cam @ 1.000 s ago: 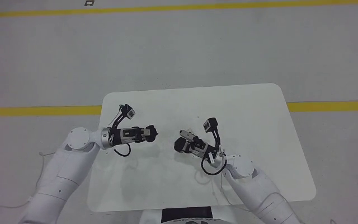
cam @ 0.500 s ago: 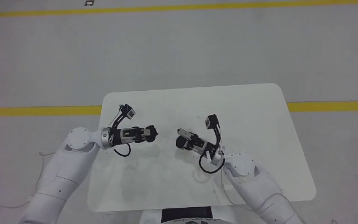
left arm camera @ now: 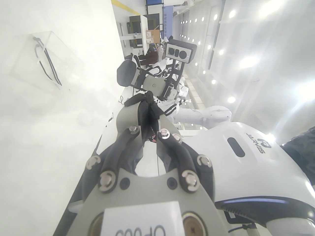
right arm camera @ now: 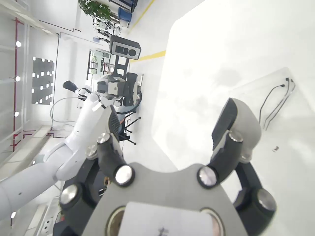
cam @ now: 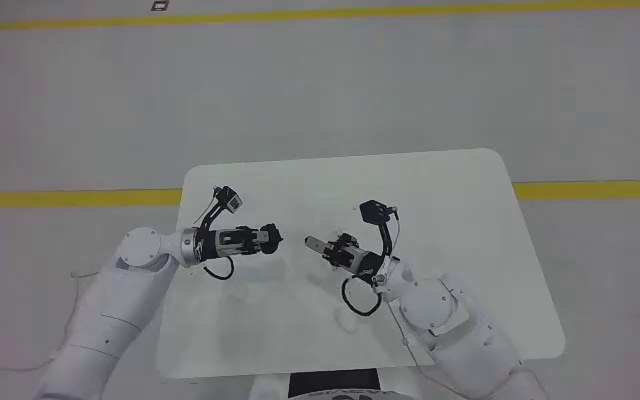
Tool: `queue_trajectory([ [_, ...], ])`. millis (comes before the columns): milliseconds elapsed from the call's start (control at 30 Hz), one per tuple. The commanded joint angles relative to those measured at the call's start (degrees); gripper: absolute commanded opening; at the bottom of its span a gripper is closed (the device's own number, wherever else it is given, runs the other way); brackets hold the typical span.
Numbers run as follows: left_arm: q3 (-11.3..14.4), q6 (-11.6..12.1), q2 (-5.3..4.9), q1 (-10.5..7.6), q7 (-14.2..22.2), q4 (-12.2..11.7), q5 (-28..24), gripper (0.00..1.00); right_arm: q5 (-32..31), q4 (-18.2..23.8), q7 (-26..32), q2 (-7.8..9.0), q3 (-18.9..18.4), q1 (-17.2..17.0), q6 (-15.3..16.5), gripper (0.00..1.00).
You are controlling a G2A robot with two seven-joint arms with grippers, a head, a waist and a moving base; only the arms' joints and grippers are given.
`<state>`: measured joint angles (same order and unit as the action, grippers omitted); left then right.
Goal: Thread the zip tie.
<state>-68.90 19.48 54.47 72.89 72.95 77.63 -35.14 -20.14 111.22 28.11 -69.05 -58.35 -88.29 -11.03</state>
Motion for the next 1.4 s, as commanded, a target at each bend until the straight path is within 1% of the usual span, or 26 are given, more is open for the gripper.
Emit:
queue_trajectory([
  [0, 0.0, 0.0, 0.0, 0.0, 0.0, 0.0, 0.0, 0.0, 0.0, 0.0, 0.0, 0.0, 0.0, 0.0, 0.0, 1.0],
  [100, 0.0, 0.0, 0.0, 0.0, 0.0, 0.0, 0.0, 0.0, 0.0, 0.0, 0.0, 0.0, 0.0, 0.0, 0.0, 1.0],
  [133, 0.0, 0.0, 0.0, 0.0, 0.0, 0.0, 0.0, 0.0, -0.8, -0.1, -0.4, 0.01, 0.1, 0.1, 0.0, 1.0],
  [167, 0.0, 0.0, 0.0, 0.0, 0.0, 0.0, 0.0, 0.0, -3.0, 0.2, -0.1, 0.06, 0.5, 0.5, -0.8, 1.0],
  [233, 0.0, 0.0, 0.0, 0.0, 0.0, 0.0, 0.0, 0.0, -6.9, 1.1, 1.4, 0.09, 1.3, 1.7, -4.2, 1.0],
  [267, 0.0, 0.0, 0.0, 0.0, 0.0, 0.0, 0.0, 0.0, -8.9, 1.5, 2.5, 0.03, 2.0, 2.5, -6.6, 1.0],
  [300, 0.0, 0.0, 0.0, 0.0, 0.0, 0.0, 0.0, 0.0, -10.9, 1.4, 4.3, 0.0, 2.8, 3.5, -8.4, 1.0],
  [367, 0.0, 0.0, 0.0, 0.0, 0.0, 0.0, 0.0, 0.0, -14.0, 0.2, 6.0, -0.3, 3.3, 5.3, -8.4, 1.0],
  [467, 0.0, 0.0, 0.0, 0.0, 0.0, 0.0, 0.0, 0.0, -19.4, -3.4, 11.8, -1.35, 3.4, 7.5, -8.4, 1.0],
  [500, 0.0, 0.0, 0.0, 0.0, 0.0, 0.0, 0.0, 0.0, -21.7, -4.4, 13.8, -2.05, 3.3, 8.1, -8.4, 1.0],
  [567, 0.0, 0.0, 0.0, 0.0, 0.0, 0.0, 0.0, 0.0, -24.4, -5.5, 16.8, -3.34, 3.1, 8.5, -8.4, 1.0],
  [600, 0.0, 0.0, 0.0, 0.0, 0.0, 0.0, 0.0, 0.0, -26.7, -5.6, 19.1, -4.21, 3.4, 8.7, -8.4, 1.0],
  [633, 0.0, 0.0, 0.0, 0.0, 0.0, 0.0, 0.0, 0.0, -27.5, -5.5, 20.0, -4.65, 3.4, 8.6, -8.4, 1.0],
  [900, 0.0, 0.0, 0.0, 0.0, 0.0, 0.0, 0.0, 0.0, -27.7, -5.7, 19.9, -4.64, 3.5, 8.6, -8.2, 1.0],
  [967, 0.0, 0.0, 0.0, 0.0, 0.0, 0.0, 0.0, 0.0, -31.2, -6.1, 20.6, -4.57, 4.9, 9.0, -7.7, 1.0],
  [1000, 0.0, 0.0, 0.0, 0.0, 0.0, 0.0, 0.0, 0.0, -33.3, -6.1, 21.9, -4.57, 5.7, 9.5, -8.3, 1.0],
  [1133, 0.0, 0.0, 0.0, 0.0, 0.0, 0.0, 0.0, 0.0, -40.3, -5.3, 28.5, -5.14, 8.2, 12.2, -8.4, 1.0],
  [1267, 0.0, 0.0, 0.0, 0.0, 0.0, 0.0, 0.0, 0.0, -44.9, -5.2, 36.0, -6.49, 9.7, 15.0, -8.4, 1.0],
  [1300, 0.0, 0.0, 0.0, 0.0, 0.0, 0.0, 0.0, 0.0, -45.9, -5.5, 38.7, -7.02, 10.0, 15.8, -8.4, 1.0],
  [1367, 0.0, 0.0, 0.0, 0.0, 0.0, 0.0, 0.0, 0.0, -47.0, -5.8, 42.1, -7.93, 10.3, 17.2, -8.4, 1.0],
])
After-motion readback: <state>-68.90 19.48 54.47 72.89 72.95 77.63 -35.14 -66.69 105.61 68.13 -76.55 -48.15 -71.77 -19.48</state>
